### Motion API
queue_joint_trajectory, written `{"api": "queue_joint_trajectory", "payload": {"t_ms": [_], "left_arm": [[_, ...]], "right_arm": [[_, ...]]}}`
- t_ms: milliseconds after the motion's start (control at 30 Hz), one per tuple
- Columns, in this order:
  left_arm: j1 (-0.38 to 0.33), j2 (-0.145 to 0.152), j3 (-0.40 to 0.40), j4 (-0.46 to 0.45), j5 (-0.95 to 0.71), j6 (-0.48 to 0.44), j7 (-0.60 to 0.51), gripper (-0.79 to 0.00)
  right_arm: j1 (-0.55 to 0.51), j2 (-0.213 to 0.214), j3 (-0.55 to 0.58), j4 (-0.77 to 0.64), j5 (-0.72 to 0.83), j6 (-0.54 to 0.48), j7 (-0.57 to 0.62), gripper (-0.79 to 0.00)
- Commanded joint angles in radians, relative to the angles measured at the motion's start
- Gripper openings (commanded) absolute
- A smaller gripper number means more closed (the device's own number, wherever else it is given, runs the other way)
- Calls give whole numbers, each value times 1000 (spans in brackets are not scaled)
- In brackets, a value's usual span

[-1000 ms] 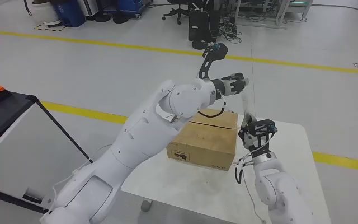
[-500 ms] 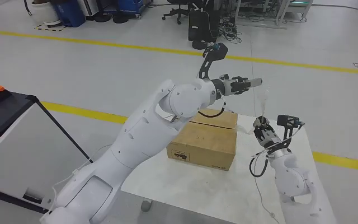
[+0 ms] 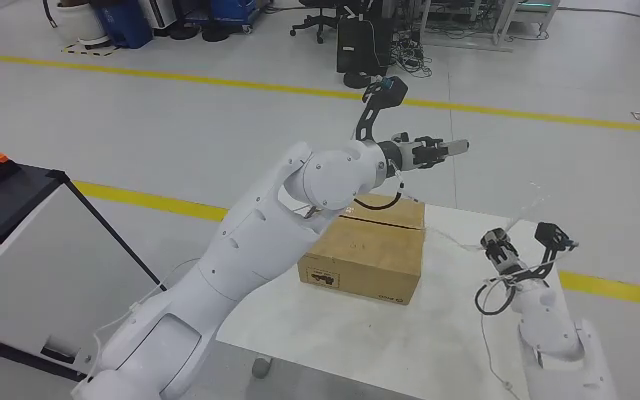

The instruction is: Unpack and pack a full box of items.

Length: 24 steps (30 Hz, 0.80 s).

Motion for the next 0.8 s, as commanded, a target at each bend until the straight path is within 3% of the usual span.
{"api": "queue_joint_trajectory", "payload": {"t_ms": [0,67,100,133,200,567,767], "left_arm": [[0,0,0,0,0,0,0,0],[0,0,0,0,0,0,0,0],[0,0,0,0,0,0,0,0],[0,0,0,0,0,0,0,0],[0,0,0,0,0,0,0,0],[0,0,0,0,0,0,0,0],[0,0,0,0,0,0,0,0]], "right_arm": [[-3,1,3,19,2,3,0,-785],[-4,2,7,37,0,9,6,-751],[-4,2,7,47,-4,13,10,-459],[-4,3,8,58,-15,22,13,0],[0,2,6,82,-26,66,9,0],[-89,17,103,79,-41,6,-2,0],[-134,20,173,62,-83,119,-62,0]]}}
